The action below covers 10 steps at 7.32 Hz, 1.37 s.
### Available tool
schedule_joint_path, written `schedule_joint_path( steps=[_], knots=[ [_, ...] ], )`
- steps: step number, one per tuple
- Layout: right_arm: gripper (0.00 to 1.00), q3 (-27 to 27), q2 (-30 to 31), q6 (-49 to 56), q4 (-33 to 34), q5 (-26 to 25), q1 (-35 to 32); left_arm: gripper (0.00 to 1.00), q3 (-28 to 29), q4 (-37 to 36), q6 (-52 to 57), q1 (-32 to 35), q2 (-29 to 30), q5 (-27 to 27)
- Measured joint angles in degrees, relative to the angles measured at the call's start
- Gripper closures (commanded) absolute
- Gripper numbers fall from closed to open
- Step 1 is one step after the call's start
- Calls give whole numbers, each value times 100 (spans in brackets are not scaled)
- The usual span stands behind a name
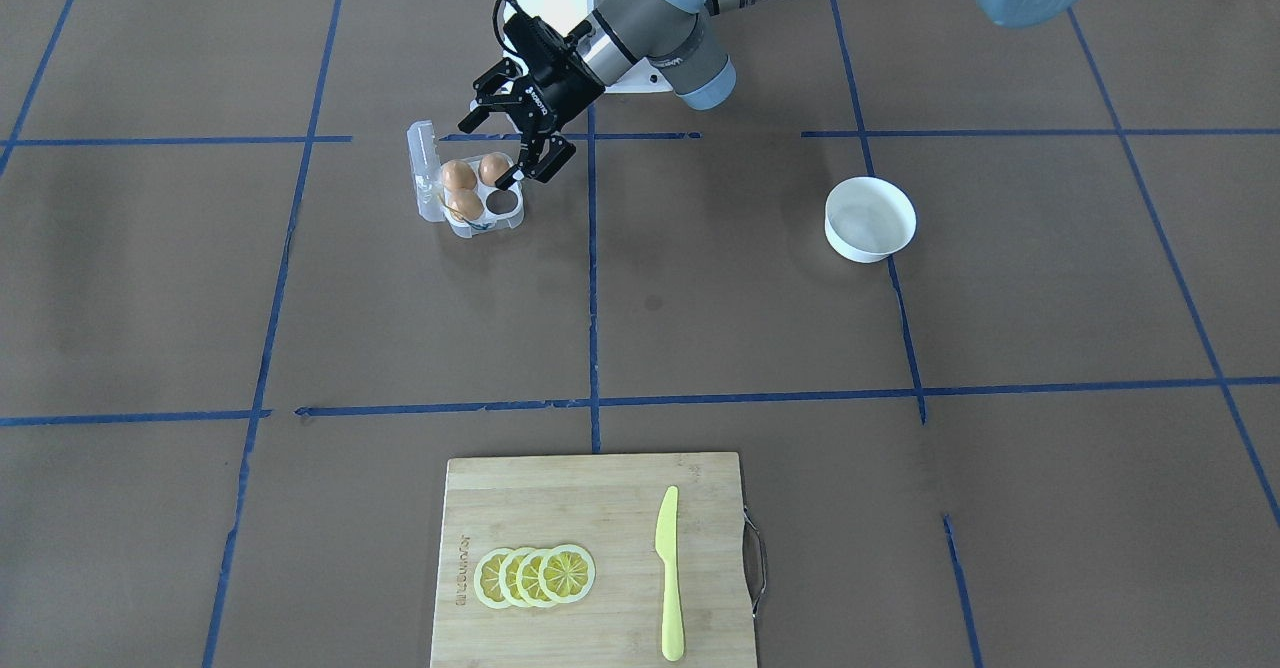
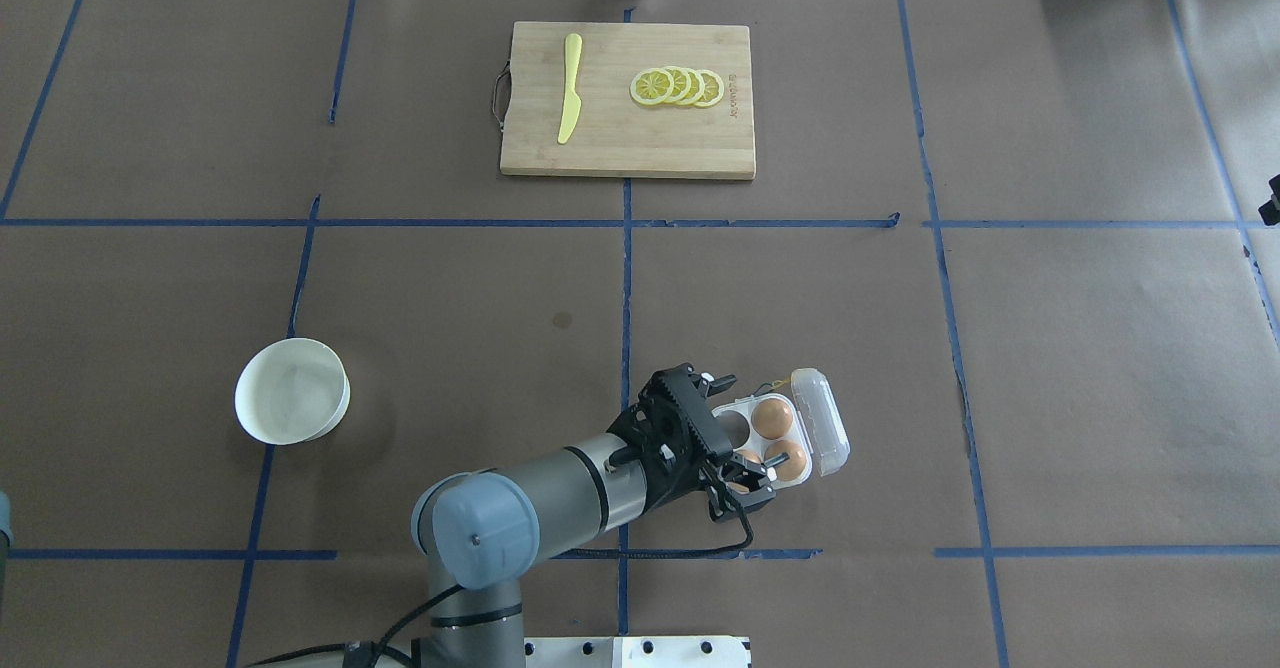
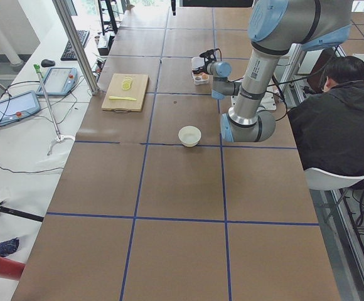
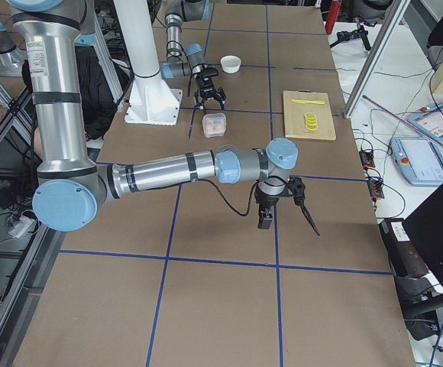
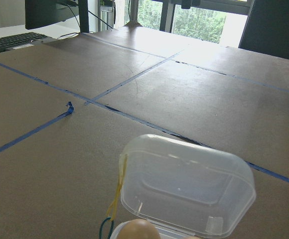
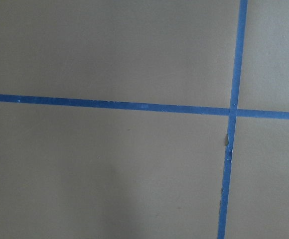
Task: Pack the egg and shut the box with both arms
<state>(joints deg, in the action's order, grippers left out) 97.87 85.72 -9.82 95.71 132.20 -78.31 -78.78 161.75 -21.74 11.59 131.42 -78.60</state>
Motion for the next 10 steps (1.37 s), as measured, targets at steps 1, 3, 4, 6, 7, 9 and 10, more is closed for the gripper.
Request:
schedule_joint_path(
  steps=[1,3,4,6,7,9,10],
  knots=[
    [0,11,-21,0,0,4,0,0,-68,-153,-32,393,-16,-588],
    [0,30,-126,0,0,1,0,0,-621,-1365,-166,1375,-201,-1969],
    [0,46,-264,-33,0,-1,-3,0,-1118,-2435,-231,1927,-350,-2580],
    [0,102,-555,-414,-23,-135,-3,0,-1900,-4567,-198,3076,-589,-3457],
    [0,98,-660,-687,-56,-239,2,0,-2168,-5344,-72,3625,-779,-3625],
    [0,88,-694,-980,-153,-284,7,0,-2433,-6339,455,4797,-1315,-3911],
    [0,113,-701,-995,-207,-272,27,0,-2425,-6593,633,5213,-1742,-3977]
  ],
)
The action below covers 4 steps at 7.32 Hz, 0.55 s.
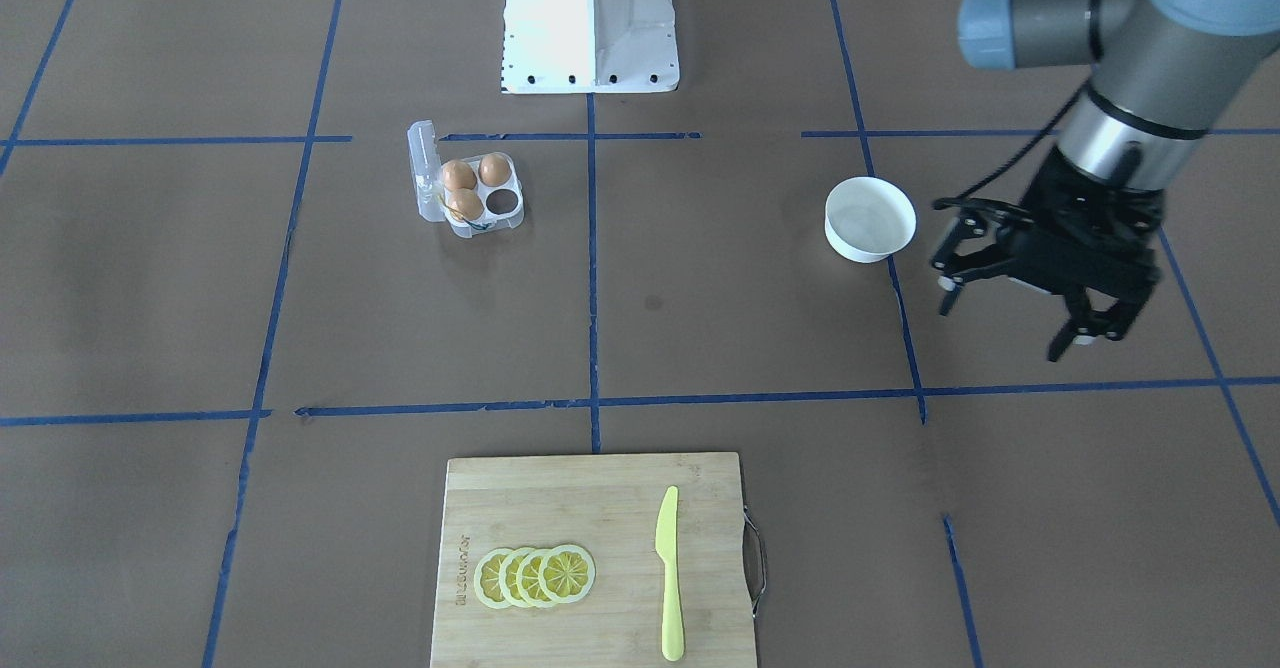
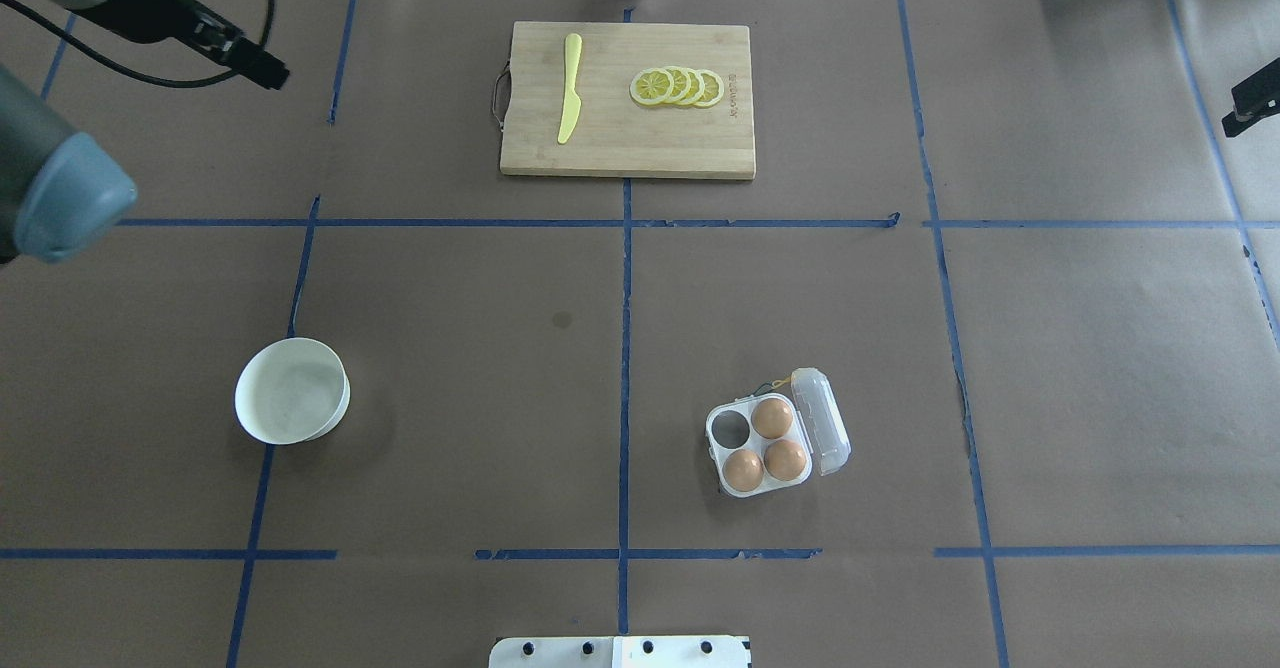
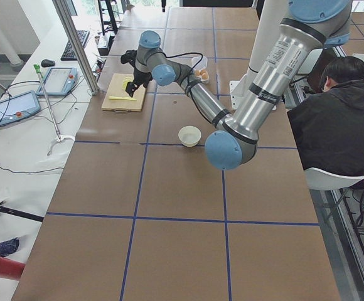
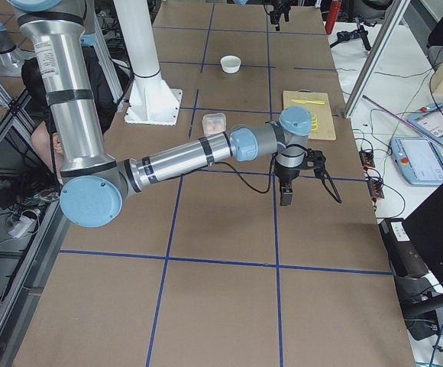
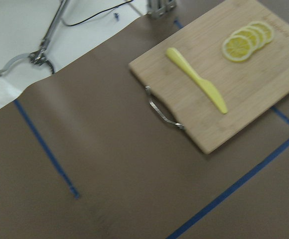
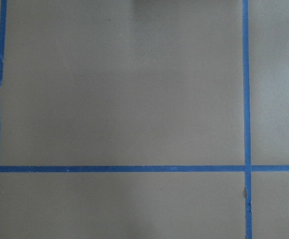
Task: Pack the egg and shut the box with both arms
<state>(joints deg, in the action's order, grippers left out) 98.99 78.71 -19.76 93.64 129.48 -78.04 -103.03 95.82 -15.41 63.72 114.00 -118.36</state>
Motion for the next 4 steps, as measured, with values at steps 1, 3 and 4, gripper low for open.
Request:
schedule_joint_path(
  steps=[1,3,4],
  knots=[
    [0,24,-9,13,-131,1,57,0,142,-137,78,374,-395,-21],
    [0,72,-103,-10,-433,-11,344,0,525,-58,506,1304,-1182,12],
    [0,109,-181,-59,-526,-1,559,0,733,-51,808,1702,-1441,-140]
  ],
)
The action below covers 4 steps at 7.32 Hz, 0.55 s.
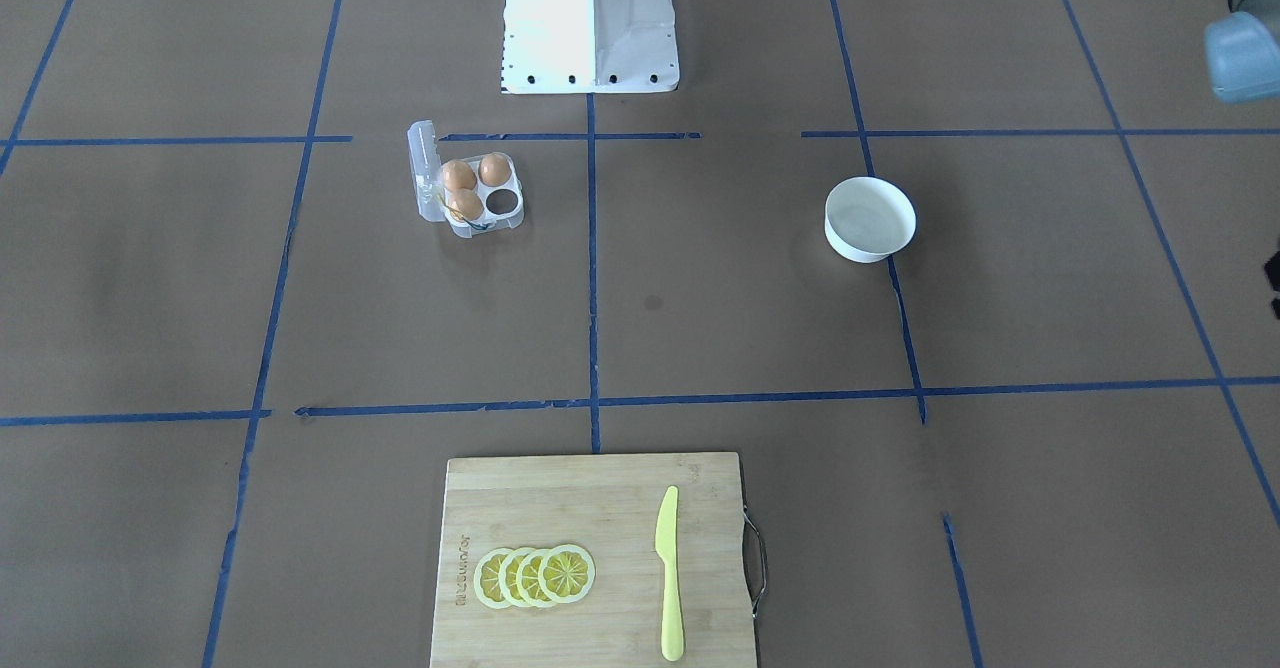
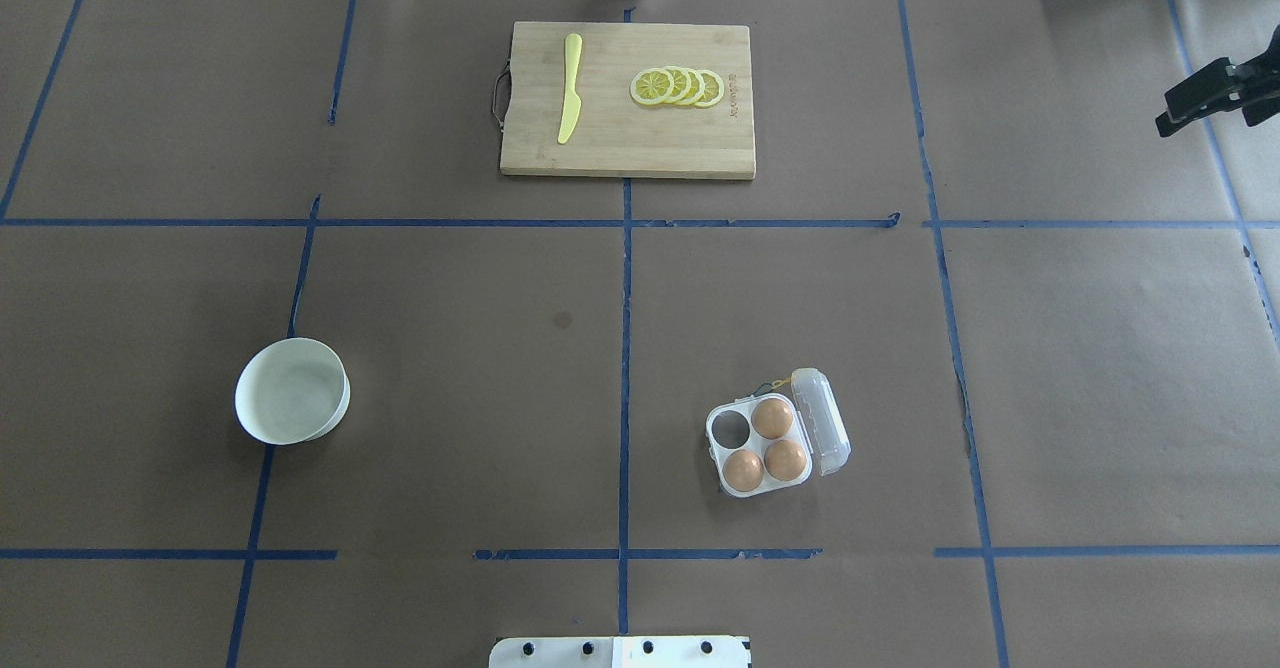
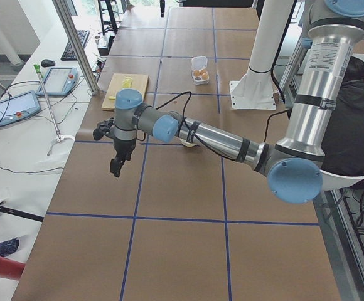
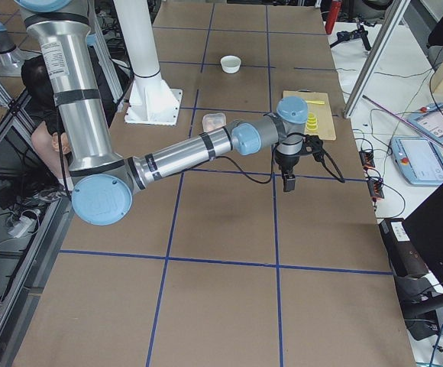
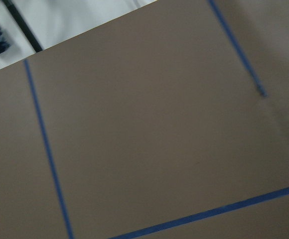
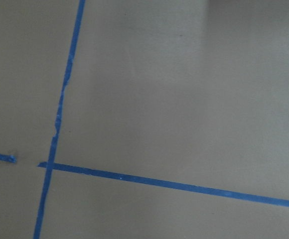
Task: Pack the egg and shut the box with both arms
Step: 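Move the right gripper to the open lid of the egg carton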
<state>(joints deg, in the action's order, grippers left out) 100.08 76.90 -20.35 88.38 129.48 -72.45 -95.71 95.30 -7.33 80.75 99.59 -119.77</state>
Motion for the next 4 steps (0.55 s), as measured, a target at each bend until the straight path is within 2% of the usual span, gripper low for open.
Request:
schedule_joint_path(
  steps=[2,3,4],
  knots=[
    [0,256,-89,-471,-78,-18,591,0,246,-421,302,451,-415,-943],
    [15,486,-115,-805,-85,-87,938,0,145,-656,609,574,-620,-1189],
    [62,741,-111,-1143,-86,-239,1355,0,-18,-770,941,666,-792,-1291]
  ],
)
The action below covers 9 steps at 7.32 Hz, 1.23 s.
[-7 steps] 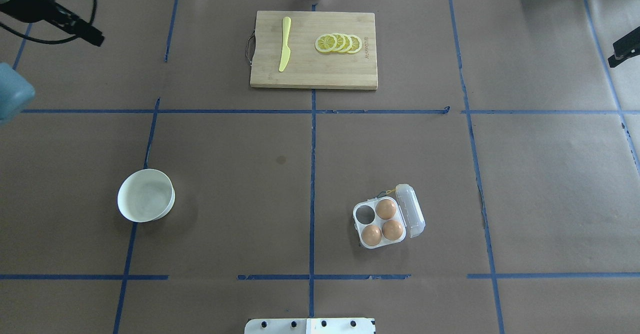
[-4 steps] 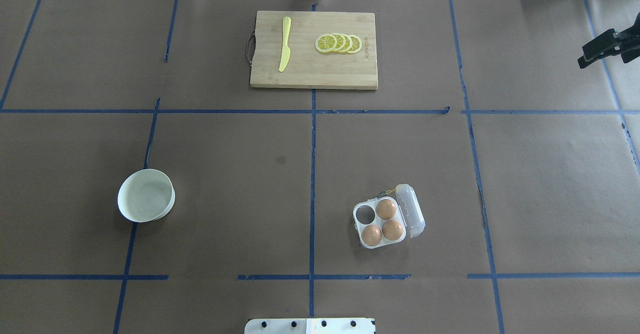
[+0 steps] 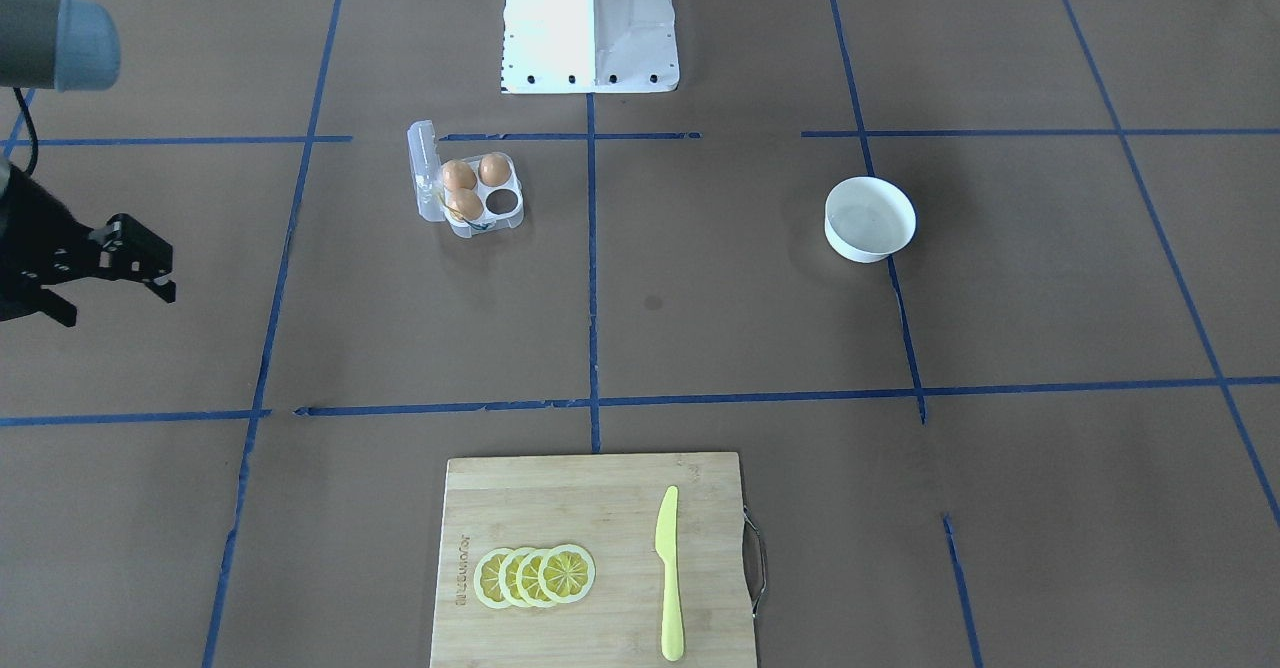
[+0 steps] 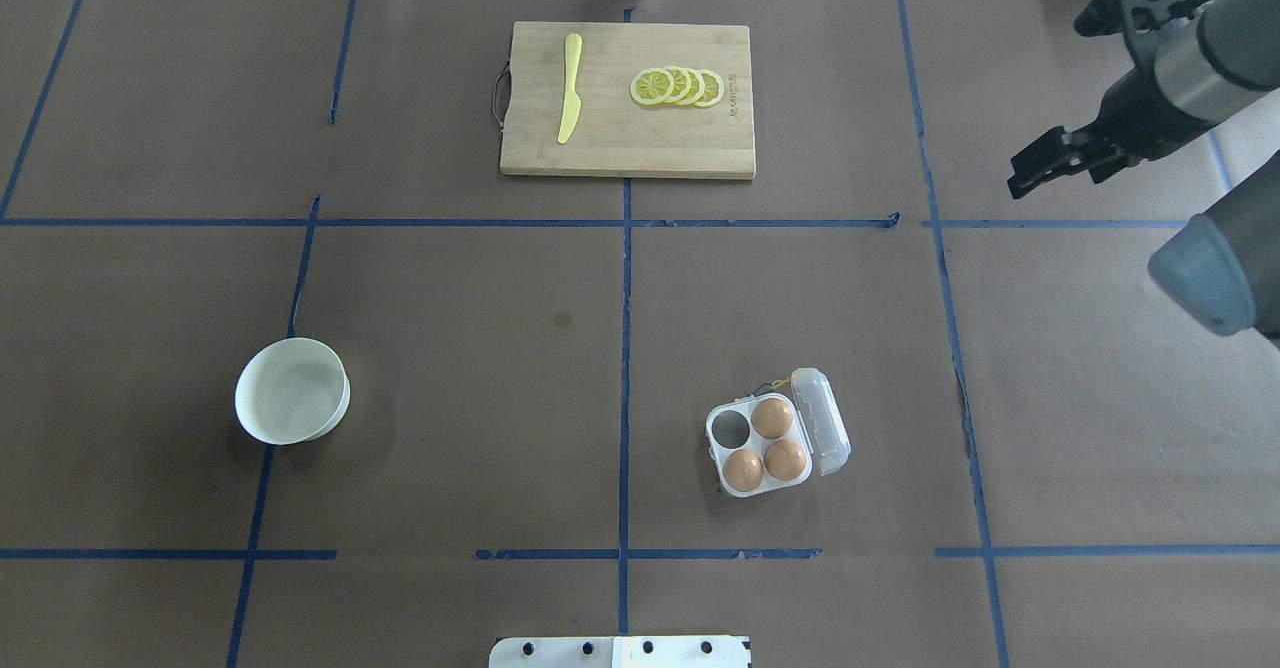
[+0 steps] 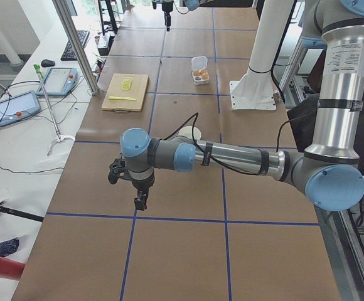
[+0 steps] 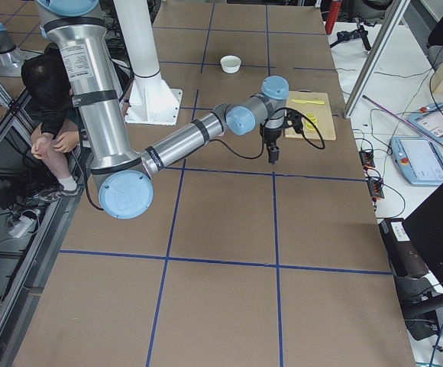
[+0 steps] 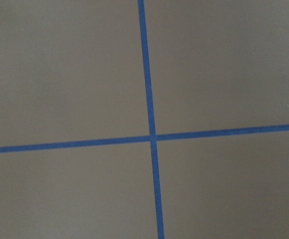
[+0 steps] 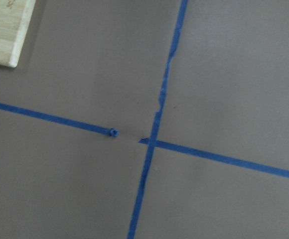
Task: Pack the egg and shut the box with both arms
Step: 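Move the right gripper to the open lid of the egg carton, then push the carton lid down over the eggs with the right gripper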
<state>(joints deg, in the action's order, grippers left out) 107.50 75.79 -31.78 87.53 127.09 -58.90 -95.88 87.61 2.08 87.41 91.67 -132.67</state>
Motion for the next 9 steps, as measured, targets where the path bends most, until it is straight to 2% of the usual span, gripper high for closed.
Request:
schedule_joint_path(
  steps=[1,2,3,6,9],
  knots=[
    [80,242,5,-428,-1,-160,449,0,-78,-36,157,61,-83,-47],
    [85,465,13,-809,-4,-254,844,0,-109,-35,222,102,-114,-67],
    [82,678,29,-1279,-34,-367,1262,0,-107,-30,245,126,-100,-70],
    [84,897,199,-2684,-656,-1025,2563,0,-102,-22,255,136,-20,-84],
    [83,913,323,-2882,-749,-1266,2911,0,-147,-16,273,136,-11,-92]
  ],
)
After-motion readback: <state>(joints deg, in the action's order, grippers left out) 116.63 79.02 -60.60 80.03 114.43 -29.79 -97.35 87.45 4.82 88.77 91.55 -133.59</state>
